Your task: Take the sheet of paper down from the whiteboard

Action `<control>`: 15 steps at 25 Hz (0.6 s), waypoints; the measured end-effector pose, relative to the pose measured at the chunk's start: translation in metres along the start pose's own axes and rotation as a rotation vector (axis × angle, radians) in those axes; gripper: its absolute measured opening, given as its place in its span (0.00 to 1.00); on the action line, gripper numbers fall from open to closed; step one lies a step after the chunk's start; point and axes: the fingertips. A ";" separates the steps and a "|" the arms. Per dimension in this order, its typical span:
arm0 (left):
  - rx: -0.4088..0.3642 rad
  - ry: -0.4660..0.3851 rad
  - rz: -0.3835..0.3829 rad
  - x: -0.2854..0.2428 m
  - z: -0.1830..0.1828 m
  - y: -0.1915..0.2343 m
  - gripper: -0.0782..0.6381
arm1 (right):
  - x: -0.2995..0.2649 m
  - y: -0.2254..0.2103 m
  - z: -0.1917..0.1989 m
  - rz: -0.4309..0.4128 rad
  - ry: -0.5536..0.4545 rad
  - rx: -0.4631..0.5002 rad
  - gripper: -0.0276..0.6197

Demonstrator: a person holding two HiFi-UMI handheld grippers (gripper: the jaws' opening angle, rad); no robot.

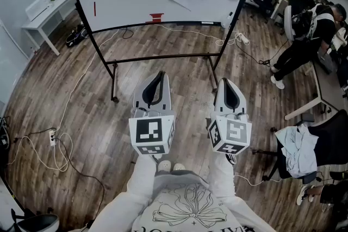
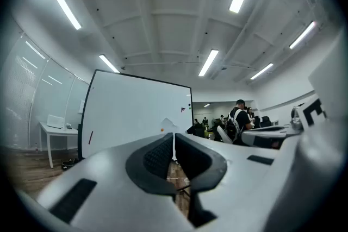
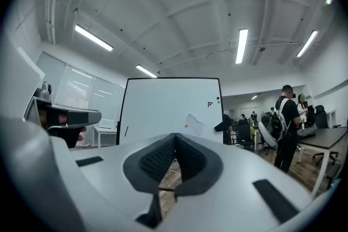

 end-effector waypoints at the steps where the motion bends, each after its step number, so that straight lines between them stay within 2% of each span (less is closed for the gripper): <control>1: -0.003 0.000 -0.002 -0.001 0.001 -0.002 0.13 | 0.000 -0.001 0.001 -0.002 -0.001 0.000 0.05; 15: -0.030 0.020 -0.037 -0.027 0.021 -0.024 0.13 | -0.017 -0.037 0.018 -0.020 0.006 -0.007 0.05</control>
Point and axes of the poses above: the fingertips, and each gripper's own axes: x backward along the fingers, y to its left, z out of its underside, and after that the axes turned 15 degrees about -z, right-handed
